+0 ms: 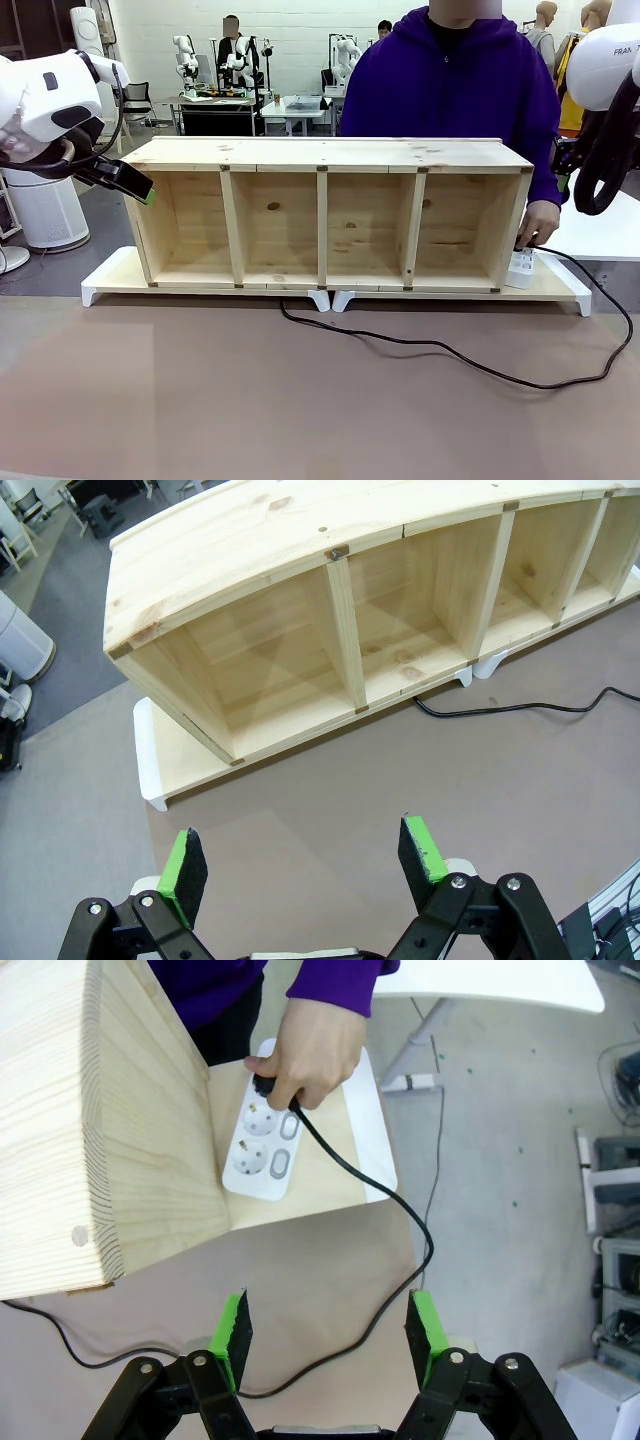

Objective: Perform cable management.
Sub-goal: Release the Power Cable when the human grasps it.

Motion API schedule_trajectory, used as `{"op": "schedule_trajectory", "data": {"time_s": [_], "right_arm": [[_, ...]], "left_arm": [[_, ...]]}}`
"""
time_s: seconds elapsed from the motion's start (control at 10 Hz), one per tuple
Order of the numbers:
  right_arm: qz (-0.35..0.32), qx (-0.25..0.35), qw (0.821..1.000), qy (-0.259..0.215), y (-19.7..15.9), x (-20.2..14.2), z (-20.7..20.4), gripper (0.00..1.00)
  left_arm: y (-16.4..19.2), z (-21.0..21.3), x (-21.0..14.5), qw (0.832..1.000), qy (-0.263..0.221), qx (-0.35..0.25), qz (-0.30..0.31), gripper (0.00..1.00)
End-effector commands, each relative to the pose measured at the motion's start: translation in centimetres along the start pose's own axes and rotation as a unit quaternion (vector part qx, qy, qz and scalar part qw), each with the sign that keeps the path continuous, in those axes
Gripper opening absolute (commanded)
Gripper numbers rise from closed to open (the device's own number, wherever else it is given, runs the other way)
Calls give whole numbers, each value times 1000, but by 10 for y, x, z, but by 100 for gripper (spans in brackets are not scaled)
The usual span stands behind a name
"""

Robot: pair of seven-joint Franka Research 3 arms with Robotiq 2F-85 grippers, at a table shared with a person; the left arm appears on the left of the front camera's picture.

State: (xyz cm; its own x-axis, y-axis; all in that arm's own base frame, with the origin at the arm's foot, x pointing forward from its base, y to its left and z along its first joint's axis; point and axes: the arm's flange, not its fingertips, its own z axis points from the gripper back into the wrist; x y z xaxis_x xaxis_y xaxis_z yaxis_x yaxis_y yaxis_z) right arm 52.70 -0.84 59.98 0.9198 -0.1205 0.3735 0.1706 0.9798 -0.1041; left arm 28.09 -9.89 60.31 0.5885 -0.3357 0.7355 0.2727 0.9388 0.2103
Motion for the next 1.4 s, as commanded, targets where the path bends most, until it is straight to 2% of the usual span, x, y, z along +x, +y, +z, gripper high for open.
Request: {"op": "schedule_trajectory", "data": {"time_s": [0.0, 1.3], "right_arm": [[0, 0, 1000, -1, 0, 0, 1, 80], [0, 0, 1000, -1, 0, 0, 1, 80]], "left_arm": [[0, -1, 1, 1000, -5, 1, -2, 100], [0, -1, 1, 1000, -5, 1, -2, 100]]}}
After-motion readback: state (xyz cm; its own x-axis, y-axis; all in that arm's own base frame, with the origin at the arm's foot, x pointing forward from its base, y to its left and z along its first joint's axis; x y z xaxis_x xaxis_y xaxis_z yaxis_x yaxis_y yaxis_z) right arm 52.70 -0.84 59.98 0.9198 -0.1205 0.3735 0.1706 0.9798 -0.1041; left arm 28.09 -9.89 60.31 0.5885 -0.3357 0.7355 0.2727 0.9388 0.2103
